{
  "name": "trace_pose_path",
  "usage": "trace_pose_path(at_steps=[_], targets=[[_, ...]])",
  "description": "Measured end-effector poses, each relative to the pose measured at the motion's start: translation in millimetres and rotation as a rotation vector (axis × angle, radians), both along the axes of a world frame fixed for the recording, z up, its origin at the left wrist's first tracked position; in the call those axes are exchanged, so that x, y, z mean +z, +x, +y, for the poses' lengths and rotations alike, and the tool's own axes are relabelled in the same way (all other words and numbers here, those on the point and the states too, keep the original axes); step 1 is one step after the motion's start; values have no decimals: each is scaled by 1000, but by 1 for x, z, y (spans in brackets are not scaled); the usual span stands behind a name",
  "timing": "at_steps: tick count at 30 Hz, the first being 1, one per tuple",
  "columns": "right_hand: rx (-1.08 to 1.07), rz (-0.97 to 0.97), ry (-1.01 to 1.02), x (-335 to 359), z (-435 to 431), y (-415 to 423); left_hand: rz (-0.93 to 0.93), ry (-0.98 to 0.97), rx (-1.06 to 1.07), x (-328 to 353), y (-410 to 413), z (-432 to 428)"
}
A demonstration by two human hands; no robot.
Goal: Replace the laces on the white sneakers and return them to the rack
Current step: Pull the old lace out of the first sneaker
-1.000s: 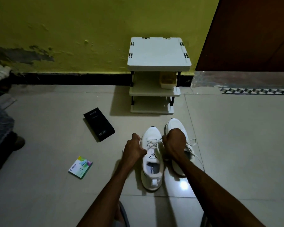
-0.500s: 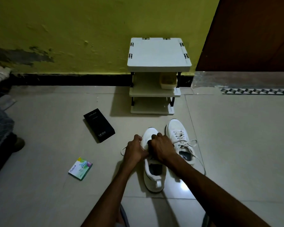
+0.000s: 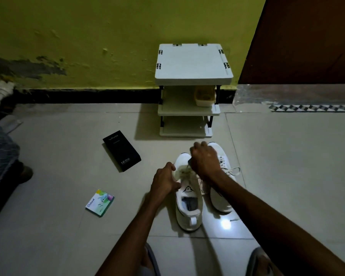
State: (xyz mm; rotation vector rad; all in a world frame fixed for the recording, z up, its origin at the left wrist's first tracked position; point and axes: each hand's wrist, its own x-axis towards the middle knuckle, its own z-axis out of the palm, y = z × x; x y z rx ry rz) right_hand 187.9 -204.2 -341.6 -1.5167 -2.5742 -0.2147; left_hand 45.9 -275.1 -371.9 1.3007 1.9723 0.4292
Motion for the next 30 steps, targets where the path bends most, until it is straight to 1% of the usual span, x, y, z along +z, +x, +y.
trace_pose_path(at_steps=[1,3,4,6,8,9,10,11,12,14,15,16,17,20,22,24,25,26,27,28,29,30], targets=[[-169,182,0,8,9,8,-3,-5,-4,-1,-1,0],[-528,472,-118,21,23,24,-19,-10,-9,-1,-2,0],[-637,615,-193,21,26,31,-29,-9,-11,-2,-1,1],[-706,970,-424,24,22,32,-33,-5,-16,-2,1,2],[-693,1423,-828,25,13,23,-34,2,-17,-5,0,2],[-700,1553,-1005,24,9,18,-37,5,-14,-6,0,3],[-703,1517,-1109,23,5,14,-39,9,-11,-7,-2,2],[-670,1399,-1149,21,3,12,-43,11,-3,-8,-2,2],[-597,1180,-1128,16,1,10,-47,10,4,-8,-2,2],[-350,609,-1026,8,-7,5,-51,1,15,-9,-3,1],[-269,423,-988,2,-12,3,-51,-1,18,-8,-3,1],[-220,320,-965,-1,-17,2,-53,-3,24,-9,-3,1],[-187,271,-907,-5,-21,1,-58,-4,29,-9,-3,1],[-109,52,-625,-10,-27,-1,-53,-4,29,-7,-1,0],[-117,-10,-533,-13,-28,-4,-45,-12,25,-5,0,0],[-94,-7,-470,-12,-29,-7,-45,-19,23,-5,0,0],[-104,21,-453,-10,-28,-7,-43,-22,23,-5,0,0],[-133,99,-435,-8,-25,-6,-39,-22,21,-4,0,0],[-190,233,-415,-5,-22,-6,-37,-21,21,-5,0,0],[-286,425,-401,-1,-18,-5,-39,-17,19,-4,-1,0],[-414,677,-400,4,-14,-5,-42,-12,17,-5,-2,0],[-576,977,-426,10,-9,-3,-44,-7,14,-6,-2,0]])
